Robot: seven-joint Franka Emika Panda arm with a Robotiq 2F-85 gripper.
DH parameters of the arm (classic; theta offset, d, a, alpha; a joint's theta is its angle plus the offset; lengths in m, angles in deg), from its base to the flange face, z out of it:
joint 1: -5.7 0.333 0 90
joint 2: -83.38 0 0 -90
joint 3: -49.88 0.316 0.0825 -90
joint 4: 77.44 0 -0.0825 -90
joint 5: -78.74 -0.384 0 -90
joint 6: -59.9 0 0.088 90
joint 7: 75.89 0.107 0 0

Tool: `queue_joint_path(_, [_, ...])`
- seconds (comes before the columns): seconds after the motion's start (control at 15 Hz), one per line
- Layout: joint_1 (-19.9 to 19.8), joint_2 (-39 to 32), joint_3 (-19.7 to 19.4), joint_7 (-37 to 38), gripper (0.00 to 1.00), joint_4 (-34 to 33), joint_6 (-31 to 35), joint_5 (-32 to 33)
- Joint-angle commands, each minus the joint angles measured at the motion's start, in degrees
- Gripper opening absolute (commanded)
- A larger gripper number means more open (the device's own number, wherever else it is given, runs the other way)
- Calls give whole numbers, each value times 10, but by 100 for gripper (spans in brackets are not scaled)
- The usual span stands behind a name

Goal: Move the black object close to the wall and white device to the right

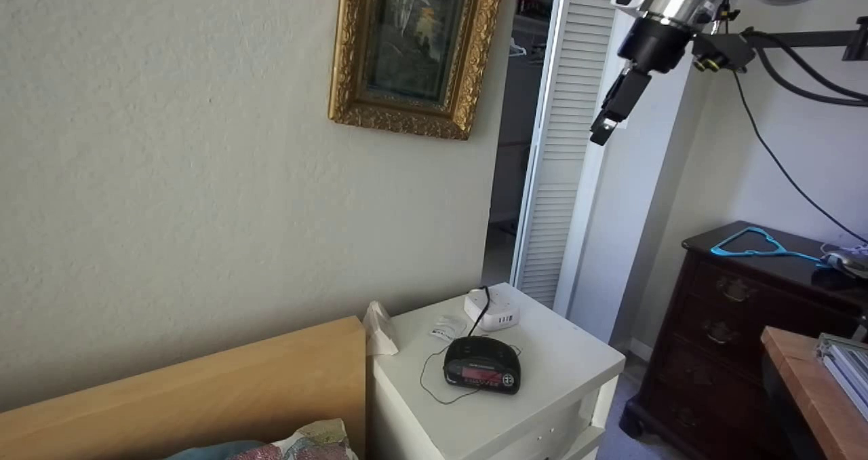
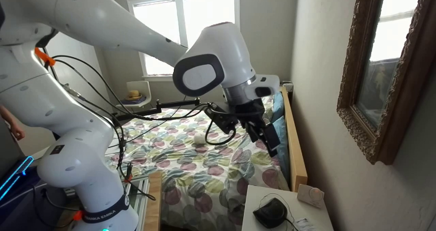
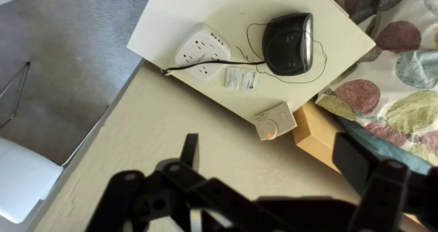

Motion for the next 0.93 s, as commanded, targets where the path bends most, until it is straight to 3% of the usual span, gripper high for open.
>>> queue_joint_path(0.0, [7, -89, 22, 26, 100, -61, 15, -32])
queue_joint_path(0.4, [-4, -181, 48, 63, 100, -93, 5, -25])
queue_joint_path(0.87, [-3, -243, 65, 35, 100, -79, -33, -63])
